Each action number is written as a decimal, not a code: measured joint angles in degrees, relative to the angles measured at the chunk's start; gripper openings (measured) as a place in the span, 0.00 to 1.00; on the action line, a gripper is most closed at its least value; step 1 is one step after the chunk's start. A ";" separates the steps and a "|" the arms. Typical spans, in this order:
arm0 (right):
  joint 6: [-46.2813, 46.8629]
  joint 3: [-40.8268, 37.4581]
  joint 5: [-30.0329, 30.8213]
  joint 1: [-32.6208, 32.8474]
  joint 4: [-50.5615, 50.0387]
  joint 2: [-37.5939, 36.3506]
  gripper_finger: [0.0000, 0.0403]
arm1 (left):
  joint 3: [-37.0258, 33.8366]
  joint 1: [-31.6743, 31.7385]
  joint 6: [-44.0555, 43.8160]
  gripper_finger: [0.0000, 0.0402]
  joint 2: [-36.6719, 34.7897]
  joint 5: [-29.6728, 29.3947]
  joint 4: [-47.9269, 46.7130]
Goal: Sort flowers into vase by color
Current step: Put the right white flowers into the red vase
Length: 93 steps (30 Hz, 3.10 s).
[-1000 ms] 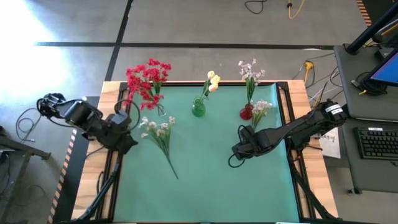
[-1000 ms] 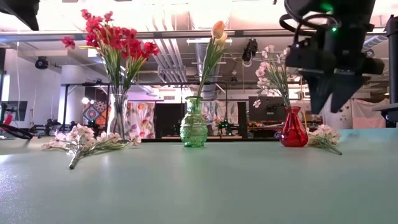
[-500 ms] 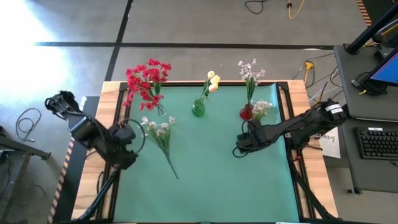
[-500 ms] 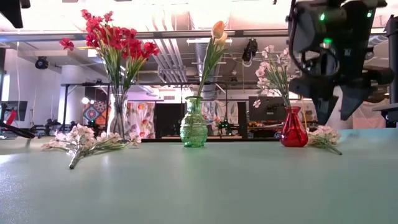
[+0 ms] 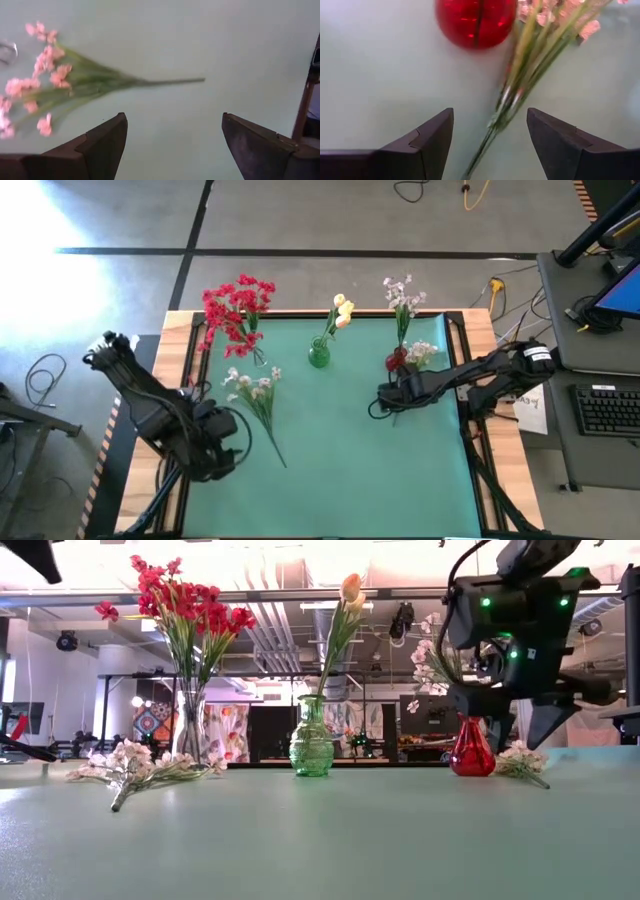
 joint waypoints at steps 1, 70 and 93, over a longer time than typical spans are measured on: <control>0.53 -0.38 0.02 -0.18 0.00 0.00 0.60 | 0.00 0.00 0.35 0.77 0.84 -0.95 0.80; -8.04 -1.42 -29.57 16.30 -0.43 -6.63 0.64 | 0.00 6.91 12.53 0.77 12.60 -21.87 6.50; -14.63 -1.38 -25.77 7.93 4.55 0.90 0.30 | -0.42 9.42 14.07 0.77 13.00 -23.55 7.06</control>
